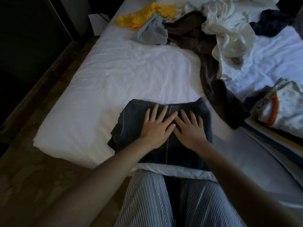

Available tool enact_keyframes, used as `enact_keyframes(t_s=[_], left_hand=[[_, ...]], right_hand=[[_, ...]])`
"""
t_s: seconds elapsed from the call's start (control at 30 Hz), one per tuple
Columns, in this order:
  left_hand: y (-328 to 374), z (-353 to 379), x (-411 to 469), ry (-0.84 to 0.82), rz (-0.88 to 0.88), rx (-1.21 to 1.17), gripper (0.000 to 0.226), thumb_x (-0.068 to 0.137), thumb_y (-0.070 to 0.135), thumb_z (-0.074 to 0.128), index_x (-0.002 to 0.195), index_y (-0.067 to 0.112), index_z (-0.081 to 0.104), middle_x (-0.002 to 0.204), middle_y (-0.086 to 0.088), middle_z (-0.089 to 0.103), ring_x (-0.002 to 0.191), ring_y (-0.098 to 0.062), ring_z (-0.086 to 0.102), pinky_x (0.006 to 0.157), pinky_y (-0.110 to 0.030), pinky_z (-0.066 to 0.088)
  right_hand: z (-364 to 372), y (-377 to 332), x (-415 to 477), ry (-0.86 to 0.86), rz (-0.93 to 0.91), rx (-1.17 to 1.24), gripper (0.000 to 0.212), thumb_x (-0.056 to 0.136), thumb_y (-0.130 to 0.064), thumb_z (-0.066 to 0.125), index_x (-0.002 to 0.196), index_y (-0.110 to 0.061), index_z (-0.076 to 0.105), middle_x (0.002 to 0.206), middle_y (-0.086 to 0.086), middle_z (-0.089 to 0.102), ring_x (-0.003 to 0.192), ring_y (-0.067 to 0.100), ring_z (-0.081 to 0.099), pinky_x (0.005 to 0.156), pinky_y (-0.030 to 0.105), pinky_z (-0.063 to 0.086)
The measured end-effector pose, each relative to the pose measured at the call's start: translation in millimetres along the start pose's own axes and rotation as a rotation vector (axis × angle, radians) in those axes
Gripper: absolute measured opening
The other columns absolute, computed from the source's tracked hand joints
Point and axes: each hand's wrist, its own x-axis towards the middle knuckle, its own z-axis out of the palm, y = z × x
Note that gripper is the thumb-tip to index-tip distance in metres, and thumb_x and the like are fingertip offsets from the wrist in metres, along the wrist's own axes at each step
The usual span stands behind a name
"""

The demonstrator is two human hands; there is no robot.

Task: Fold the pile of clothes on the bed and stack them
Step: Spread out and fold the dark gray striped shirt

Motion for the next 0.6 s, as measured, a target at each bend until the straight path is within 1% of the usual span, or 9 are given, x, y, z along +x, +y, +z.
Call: enact_keyframes(t_s=[0.07, 0.13, 0.2, 0.23, 0.3, 0.37, 0.43, 0.5, 0.6], left_hand=[[-5.6, 20.2, 4.0, -0.033, -0.076, 0.06, 0.07, 0.08, 0.063, -0.012, 0.147, 0.045, -0.006, 0.16, 0.005, -0.008, 0.147, -0.029, -0.008, 0.113, -0.054, -0.011], [-20.5, 26.7, 11.7, -0.016, -0.155, 0.064, 0.064, 0.086, 0.066, -0.003, 0.146, 0.046, -0.009, 0.16, 0.004, -0.01, 0.147, -0.029, -0.009, 0.113, -0.054, -0.012], [-37.8, 23.9, 18.2, -0.022, -0.242, 0.003, 0.059, 0.094, 0.062, 0.009, 0.148, 0.043, -0.006, 0.16, 0.003, -0.009, 0.147, -0.027, -0.01, 0.116, -0.047, -0.012], [-46.0, 22.3, 19.4, -0.021, -0.276, -0.009, 0.058, 0.095, 0.06, 0.011, 0.149, 0.042, -0.004, 0.16, 0.003, -0.008, 0.147, -0.026, -0.01, 0.117, -0.045, -0.012], [-59.8, 21.8, 18.2, -0.013, -0.326, -0.015, 0.057, 0.096, 0.059, 0.011, 0.149, 0.043, -0.002, 0.16, 0.005, -0.007, 0.147, -0.024, -0.009, 0.118, -0.045, -0.01], [-68.8, 22.4, 15.1, -0.006, -0.394, -0.08, 0.056, 0.096, 0.059, 0.014, 0.148, 0.044, 0.002, 0.16, 0.008, -0.003, 0.146, -0.026, -0.006, 0.118, -0.047, -0.004], [-75.9, 23.2, 13.7, 0.024, -0.485, -0.176, 0.054, 0.098, 0.055, 0.019, 0.149, 0.042, 0.008, 0.16, 0.006, 0.002, 0.146, -0.031, 0.003, 0.118, -0.047, 0.004], [-83.3, 22.4, 12.6, 0.059, -0.523, -0.236, 0.053, 0.099, 0.05, 0.023, 0.15, 0.036, 0.014, 0.16, 0.002, 0.009, 0.145, -0.032, 0.01, 0.118, -0.045, 0.01], [-91.2, 18.9, 12.3, 0.072, -0.518, -0.324, 0.054, 0.099, 0.049, 0.025, 0.15, 0.032, 0.02, 0.157, 0.0, 0.018, 0.143, -0.031, 0.017, 0.116, -0.045, 0.016]], right_hand=[[12.7, 5.8, 1.3, 0.024, 0.056, 0.027, 0.054, 0.098, -0.051, 0.022, 0.148, -0.039, 0.006, 0.159, 0.0, -0.002, 0.146, 0.024, -0.006, 0.116, 0.048, -0.007], [16.7, 7.9, 6.0, 0.031, 0.086, 0.038, 0.053, 0.098, -0.051, 0.021, 0.148, -0.041, 0.007, 0.159, -0.002, -0.003, 0.146, 0.021, -0.007, 0.114, 0.049, -0.011], [16.9, 9.2, 10.3, 0.032, 0.144, 0.053, 0.052, 0.098, -0.049, 0.02, 0.147, -0.042, 0.008, 0.159, -0.004, -0.004, 0.146, 0.019, -0.009, 0.112, 0.051, -0.014], [17.0, 9.4, 12.2, 0.043, 0.178, 0.07, 0.051, 0.098, -0.049, 0.02, 0.147, -0.043, 0.008, 0.159, -0.005, -0.005, 0.146, 0.018, -0.01, 0.111, 0.052, -0.015], [17.8, 11.2, 15.7, 0.068, 0.241, 0.133, 0.051, 0.098, -0.047, 0.02, 0.147, -0.043, 0.008, 0.159, -0.006, -0.007, 0.145, 0.016, -0.012, 0.109, 0.057, -0.016], [17.5, 14.2, 19.0, 0.063, 0.291, 0.191, 0.051, 0.098, -0.047, 0.019, 0.147, -0.043, 0.006, 0.158, -0.006, -0.012, 0.145, 0.016, -0.014, 0.108, 0.06, -0.015], [15.2, 21.3, 21.7, 0.054, 0.381, 0.267, 0.051, 0.098, -0.049, 0.019, 0.146, -0.046, 0.002, 0.158, -0.003, -0.016, 0.145, 0.022, -0.015, 0.109, 0.06, -0.01], [11.7, 34.1, 22.4, 0.061, 0.472, 0.319, 0.051, 0.098, -0.049, 0.019, 0.146, -0.047, 0.0, 0.158, 0.004, -0.012, 0.145, 0.027, -0.009, 0.111, 0.059, -0.006], [6.0, 51.4, 16.4, 0.096, 0.465, 0.394, 0.055, 0.099, -0.046, 0.022, 0.148, -0.04, -0.004, 0.159, 0.005, 0.004, 0.146, 0.023, 0.001, 0.114, 0.052, -0.002]])
